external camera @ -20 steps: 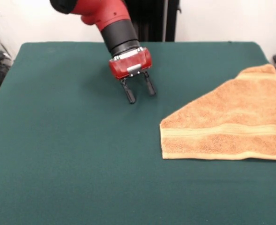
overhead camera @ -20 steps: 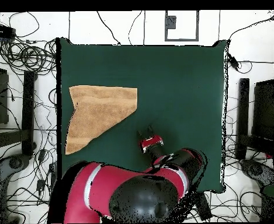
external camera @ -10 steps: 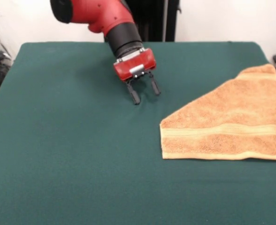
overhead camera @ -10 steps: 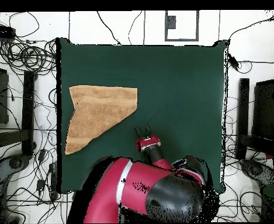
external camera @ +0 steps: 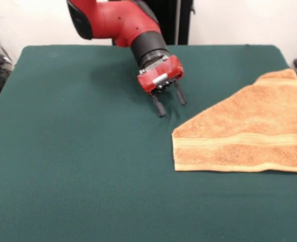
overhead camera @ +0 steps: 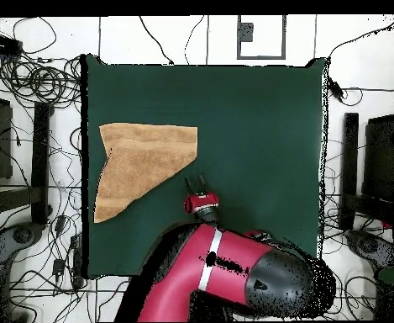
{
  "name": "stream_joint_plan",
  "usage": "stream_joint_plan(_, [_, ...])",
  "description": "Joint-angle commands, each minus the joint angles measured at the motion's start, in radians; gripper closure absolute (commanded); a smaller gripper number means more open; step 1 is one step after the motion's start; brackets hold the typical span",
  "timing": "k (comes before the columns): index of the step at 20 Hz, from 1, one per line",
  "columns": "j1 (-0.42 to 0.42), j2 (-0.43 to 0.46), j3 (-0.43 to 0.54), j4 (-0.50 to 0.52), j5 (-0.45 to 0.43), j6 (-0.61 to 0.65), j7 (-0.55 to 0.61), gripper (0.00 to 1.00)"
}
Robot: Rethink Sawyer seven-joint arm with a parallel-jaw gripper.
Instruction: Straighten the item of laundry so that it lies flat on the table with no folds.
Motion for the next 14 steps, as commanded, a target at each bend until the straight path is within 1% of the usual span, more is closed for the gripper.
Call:
stream_joint_plan(1, [0.064,0.109,0.362,-0.011,0.051,-0.045,0.275,0.00])
stream_joint_plan(3, [0.065,0.118,0.371,-0.023,0.045,-0.031,0.265,0.00])
stream_joint_plan(6, [0.072,0.111,0.373,-0.023,0.060,0.014,0.229,0.00])
stream_joint_plan(10, [0.061,0.110,0.377,-0.037,-0.008,0.059,0.250,0.00])
stream_joint_plan(14, [0.052,0.103,0.362,-0.049,-0.047,0.109,0.243,0.00])
